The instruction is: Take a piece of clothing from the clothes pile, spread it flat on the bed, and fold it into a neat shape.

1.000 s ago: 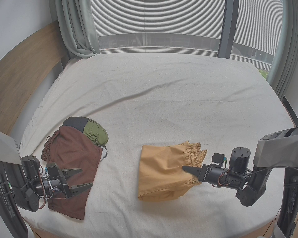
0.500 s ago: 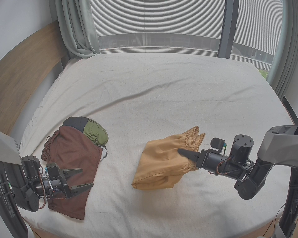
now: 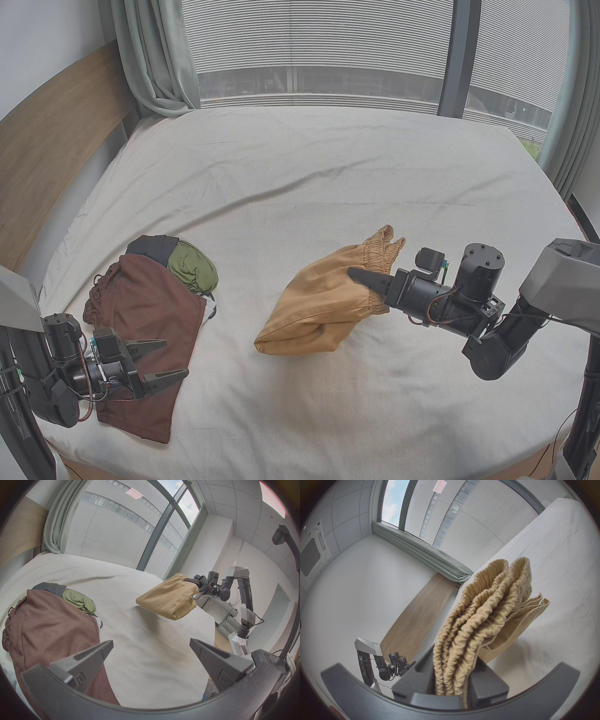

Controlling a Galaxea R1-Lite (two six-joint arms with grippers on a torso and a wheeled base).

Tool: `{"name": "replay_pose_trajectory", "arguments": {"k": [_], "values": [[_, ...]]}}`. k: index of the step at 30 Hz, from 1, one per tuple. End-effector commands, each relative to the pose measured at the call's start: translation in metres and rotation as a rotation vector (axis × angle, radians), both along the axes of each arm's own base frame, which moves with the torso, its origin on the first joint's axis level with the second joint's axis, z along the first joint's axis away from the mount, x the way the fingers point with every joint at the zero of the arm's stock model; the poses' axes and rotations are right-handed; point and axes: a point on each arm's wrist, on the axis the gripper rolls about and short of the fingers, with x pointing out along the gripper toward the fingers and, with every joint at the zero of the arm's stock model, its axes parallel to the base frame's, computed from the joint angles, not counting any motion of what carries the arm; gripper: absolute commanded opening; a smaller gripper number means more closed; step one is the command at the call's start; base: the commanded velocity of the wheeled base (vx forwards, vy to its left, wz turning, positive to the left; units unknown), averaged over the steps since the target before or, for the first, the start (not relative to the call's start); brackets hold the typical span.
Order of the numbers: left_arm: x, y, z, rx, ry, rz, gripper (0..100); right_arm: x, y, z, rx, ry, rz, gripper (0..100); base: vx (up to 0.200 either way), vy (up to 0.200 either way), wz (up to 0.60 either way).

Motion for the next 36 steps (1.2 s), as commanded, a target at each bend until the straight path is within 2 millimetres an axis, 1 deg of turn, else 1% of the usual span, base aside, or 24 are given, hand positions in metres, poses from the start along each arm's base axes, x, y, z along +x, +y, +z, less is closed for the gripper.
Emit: {"name": "replay_pose_trajectory", "arguments": {"k": [1, 10, 12, 19, 22, 28, 36], "values": [[0.000, 0.000, 0.000, 0.000, -0.001, 0.001, 100, 0.007, 0.002, 0.012, 0.016, -0.027, -0.003, 0, 0.000, 0.000, 0.00], [0.000, 0.000, 0.000, 0.000, -0.001, 0.001, 100, 0.022, 0.005, 0.026, 0.024, -0.037, -0.012, 0, 0.000, 0.000, 0.00], [0.000, 0.000, 0.000, 0.000, -0.002, 0.001, 100, 0.029, 0.008, 0.032, 0.024, -0.039, -0.013, 0, 0.000, 0.000, 0.00], [0.000, 0.001, 0.000, -0.001, -0.001, 0.003, 100, 0.038, 0.011, 0.041, 0.029, -0.049, -0.015, 0, 0.000, 0.000, 0.00], [0.000, 0.001, 0.000, -0.001, -0.001, 0.003, 100, 0.042, 0.011, 0.043, 0.029, -0.049, -0.019, 0, 0.000, 0.000, 0.00], [-0.001, 0.000, -0.001, -0.001, 0.008, 0.000, 100, 0.055, 0.006, 0.042, 0.027, -0.042, -0.041, 0, 0.000, 0.000, 0.00], [-0.001, 0.000, -0.001, -0.003, 0.009, 0.000, 100, 0.070, 0.010, 0.048, 0.025, -0.040, -0.041, 0, 0.000, 0.000, 0.00]]}}
